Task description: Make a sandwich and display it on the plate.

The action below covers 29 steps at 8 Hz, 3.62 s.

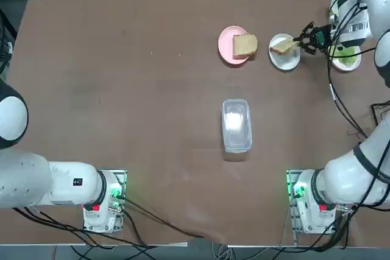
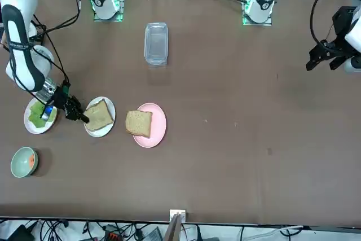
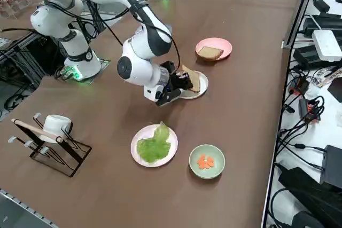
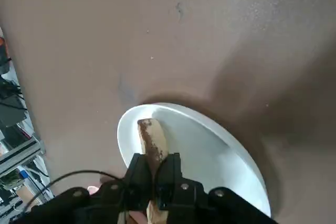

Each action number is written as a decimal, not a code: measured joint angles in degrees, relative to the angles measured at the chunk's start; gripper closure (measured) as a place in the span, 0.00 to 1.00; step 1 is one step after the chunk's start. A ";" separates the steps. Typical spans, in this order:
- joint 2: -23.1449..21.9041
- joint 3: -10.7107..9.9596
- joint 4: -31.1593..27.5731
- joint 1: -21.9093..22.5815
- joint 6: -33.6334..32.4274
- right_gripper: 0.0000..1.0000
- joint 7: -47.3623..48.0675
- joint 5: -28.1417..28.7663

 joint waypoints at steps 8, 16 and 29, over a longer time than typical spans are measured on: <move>-3.61 -1.85 1.85 0.00 -1.32 0.00 -0.85 -8.33; -3.24 -8.57 24.37 -3.43 -22.80 0.00 -1.81 -37.92; 24.13 -8.22 52.40 -3.01 -7.46 0.05 -45.49 -57.98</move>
